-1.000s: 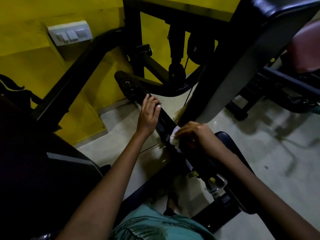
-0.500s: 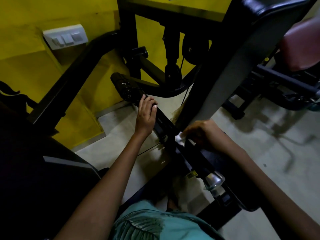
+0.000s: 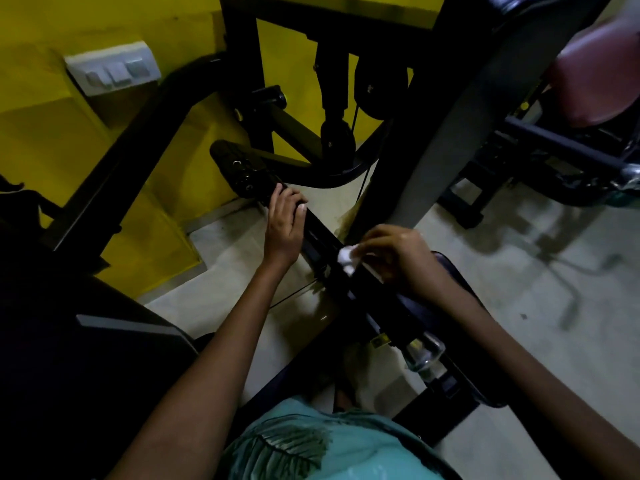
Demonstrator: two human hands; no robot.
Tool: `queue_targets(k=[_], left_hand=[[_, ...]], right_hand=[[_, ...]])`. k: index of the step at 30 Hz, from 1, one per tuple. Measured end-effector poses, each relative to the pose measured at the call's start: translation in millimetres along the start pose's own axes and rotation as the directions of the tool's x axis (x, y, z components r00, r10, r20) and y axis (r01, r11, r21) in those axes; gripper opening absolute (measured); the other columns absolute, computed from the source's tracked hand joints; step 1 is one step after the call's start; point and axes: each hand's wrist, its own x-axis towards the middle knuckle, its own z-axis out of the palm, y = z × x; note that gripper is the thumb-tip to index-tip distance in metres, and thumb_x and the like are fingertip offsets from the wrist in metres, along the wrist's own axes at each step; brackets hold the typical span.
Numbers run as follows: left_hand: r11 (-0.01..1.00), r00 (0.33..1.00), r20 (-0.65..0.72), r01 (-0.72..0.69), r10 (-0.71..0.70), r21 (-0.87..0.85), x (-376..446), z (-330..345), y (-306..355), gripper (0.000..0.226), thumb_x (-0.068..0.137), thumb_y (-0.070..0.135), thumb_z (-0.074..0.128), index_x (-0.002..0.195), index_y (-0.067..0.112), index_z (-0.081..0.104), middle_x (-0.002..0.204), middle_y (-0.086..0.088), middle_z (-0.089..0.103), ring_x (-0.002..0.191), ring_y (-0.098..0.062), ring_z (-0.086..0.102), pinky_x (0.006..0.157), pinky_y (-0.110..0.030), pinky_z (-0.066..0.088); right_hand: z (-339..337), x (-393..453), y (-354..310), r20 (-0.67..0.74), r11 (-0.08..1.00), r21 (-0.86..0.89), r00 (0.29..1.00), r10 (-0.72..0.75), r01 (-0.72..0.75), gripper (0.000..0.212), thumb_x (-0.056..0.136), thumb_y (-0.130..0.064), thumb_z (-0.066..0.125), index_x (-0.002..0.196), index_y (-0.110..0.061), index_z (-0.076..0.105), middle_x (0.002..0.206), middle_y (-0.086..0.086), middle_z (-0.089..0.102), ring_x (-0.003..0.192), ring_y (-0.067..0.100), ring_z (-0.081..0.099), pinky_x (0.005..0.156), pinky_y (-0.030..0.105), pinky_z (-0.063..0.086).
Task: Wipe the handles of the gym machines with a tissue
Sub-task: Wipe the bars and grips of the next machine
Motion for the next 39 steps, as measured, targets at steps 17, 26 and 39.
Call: queue_targets(k=[17,26,39], left_hand=[[1.0,1.0,-0.007,0.006,-0.006,-0.009,1,1,-1,0.055,0.092,0.043,0.026,0.108,0.001,0.059,0.131,-0.012,0.051,0.136,-0.011,0.018,0.108,-0.02,0.017],[1.0,1.0,0.006,-0.006,0.007,-0.017,0,0,-1,0.052,0.093,0.04,0.027,0.108,0.001,0.058,0.13,-0.012,0.051,0.138,-0.015,0.019,0.106,-0.022,0.018],[1.0,1.0,0.024,0.003,-0.003,-0.009,-1,-2,1,0.053,0.093,0.041,0.027,0.108,0.002,0.058,0.131,-0.01,0.05,0.141,-0.02,0.019,0.107,-0.024,0.02]], right_hand=[[-10,-19,-4,0.049,0.995,0.083,0.997,0.052,-0.056,0.013,0.077,-0.008,0.074,0.089,-0.012,0.076,0.086,0.001,0.064,0.067,0.001,0.055,0.063,0.003,0.04],[-37,-46,-6,0.371,0.985,0.093,0.924,0.098,-0.143,0.014,0.081,-0.017,0.07,0.094,-0.02,0.075,0.095,-0.008,0.061,0.084,-0.001,0.057,0.068,0.013,0.046],[-12,-66,-21,0.211,0.997,0.039,0.976,0.058,-0.067,0.015,0.08,-0.012,0.071,0.094,-0.018,0.075,0.094,-0.012,0.05,0.083,-0.004,0.049,0.07,0.011,0.042]])
